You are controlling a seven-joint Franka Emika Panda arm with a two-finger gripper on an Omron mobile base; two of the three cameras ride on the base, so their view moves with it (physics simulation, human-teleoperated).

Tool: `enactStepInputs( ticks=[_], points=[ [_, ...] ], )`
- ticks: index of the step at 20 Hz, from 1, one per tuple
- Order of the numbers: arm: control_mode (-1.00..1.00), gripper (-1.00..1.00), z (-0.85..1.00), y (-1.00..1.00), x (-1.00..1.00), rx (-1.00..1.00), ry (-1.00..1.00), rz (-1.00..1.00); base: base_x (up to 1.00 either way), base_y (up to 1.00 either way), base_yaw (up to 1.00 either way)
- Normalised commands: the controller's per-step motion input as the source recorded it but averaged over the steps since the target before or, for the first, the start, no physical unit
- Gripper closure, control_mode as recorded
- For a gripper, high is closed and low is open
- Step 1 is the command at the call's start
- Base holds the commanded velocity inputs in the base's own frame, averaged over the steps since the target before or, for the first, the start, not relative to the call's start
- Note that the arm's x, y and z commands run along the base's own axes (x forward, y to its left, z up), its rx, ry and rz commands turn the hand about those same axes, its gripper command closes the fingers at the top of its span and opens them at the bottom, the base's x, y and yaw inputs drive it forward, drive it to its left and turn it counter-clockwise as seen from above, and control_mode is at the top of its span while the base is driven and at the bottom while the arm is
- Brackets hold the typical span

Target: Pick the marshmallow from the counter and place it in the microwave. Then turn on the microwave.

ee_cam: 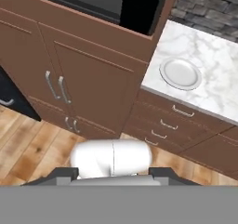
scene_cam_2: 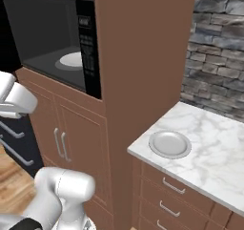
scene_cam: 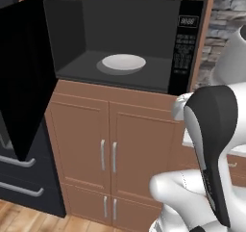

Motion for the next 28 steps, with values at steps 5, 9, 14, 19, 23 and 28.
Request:
enactStepInputs(
  ticks=[5,9,14,19,23,28],
  points=[
    [1.0,1.0,0.0,0.0,0.0,0.0,0.0,0.0,0.0,0.53,0.19],
    [1.0,1.0,0.0,0.0,0.0,0.0,0.0,0.0,0.0,0.65,0.11],
    [1.0,1.0,0.0,0.0,0.0,0.0,0.0,0.0,0.0,0.56,0.04],
    [1.0,1.0,0.0,0.0,0.0,0.0,0.0,0.0,0.04,0.0,0.0],
    [1.0,1.0,0.0,0.0,0.0,0.0,0.0,0.0,0.16,0.0,0.0],
    [1.0,1.0,0.0,0.0,0.0,0.0,0.0,0.0,0.21,0.0,0.0]
  ],
)
